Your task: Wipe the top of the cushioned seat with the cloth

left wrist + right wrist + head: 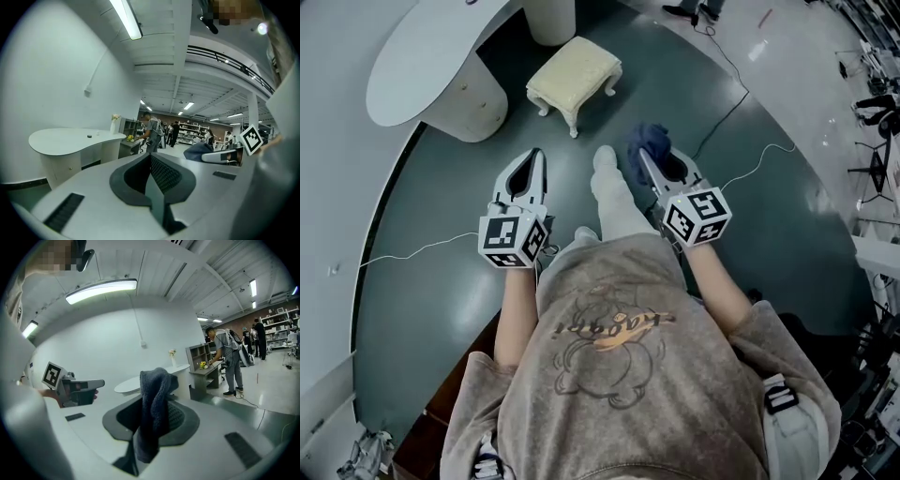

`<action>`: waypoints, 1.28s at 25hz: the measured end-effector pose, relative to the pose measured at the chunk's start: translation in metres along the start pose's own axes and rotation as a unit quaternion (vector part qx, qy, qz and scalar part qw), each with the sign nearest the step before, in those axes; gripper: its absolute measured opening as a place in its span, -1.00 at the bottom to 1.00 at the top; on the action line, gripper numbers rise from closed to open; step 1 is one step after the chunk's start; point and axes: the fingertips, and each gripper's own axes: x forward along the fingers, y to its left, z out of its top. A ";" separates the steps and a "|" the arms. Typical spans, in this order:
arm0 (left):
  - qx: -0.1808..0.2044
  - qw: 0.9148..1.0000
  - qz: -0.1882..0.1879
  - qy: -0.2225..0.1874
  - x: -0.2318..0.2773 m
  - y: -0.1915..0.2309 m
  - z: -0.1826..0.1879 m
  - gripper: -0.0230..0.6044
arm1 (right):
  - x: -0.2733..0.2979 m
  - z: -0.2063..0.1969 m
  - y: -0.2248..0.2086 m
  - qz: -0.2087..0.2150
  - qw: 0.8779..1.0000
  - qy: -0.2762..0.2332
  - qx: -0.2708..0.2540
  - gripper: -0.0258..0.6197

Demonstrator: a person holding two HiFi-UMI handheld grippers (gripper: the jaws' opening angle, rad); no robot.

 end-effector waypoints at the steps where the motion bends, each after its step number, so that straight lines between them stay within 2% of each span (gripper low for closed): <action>1: 0.000 1.000 0.001 -0.001 0.005 0.004 0.001 -0.87 | 0.006 0.000 -0.005 -0.002 1.000 0.001 0.001 -0.65; 7: 0.001 1.000 0.008 0.003 0.051 0.033 0.007 -0.87 | 0.059 0.011 -0.035 0.000 1.000 0.004 0.009 -0.65; 21: -0.001 1.000 0.017 0.016 0.209 0.116 0.059 -0.87 | 0.219 0.088 -0.126 0.025 0.999 0.015 0.020 -0.64; 32: 0.006 0.999 0.026 0.020 0.329 0.145 0.090 -0.87 | 0.305 0.135 -0.203 0.040 0.999 0.022 0.027 -0.64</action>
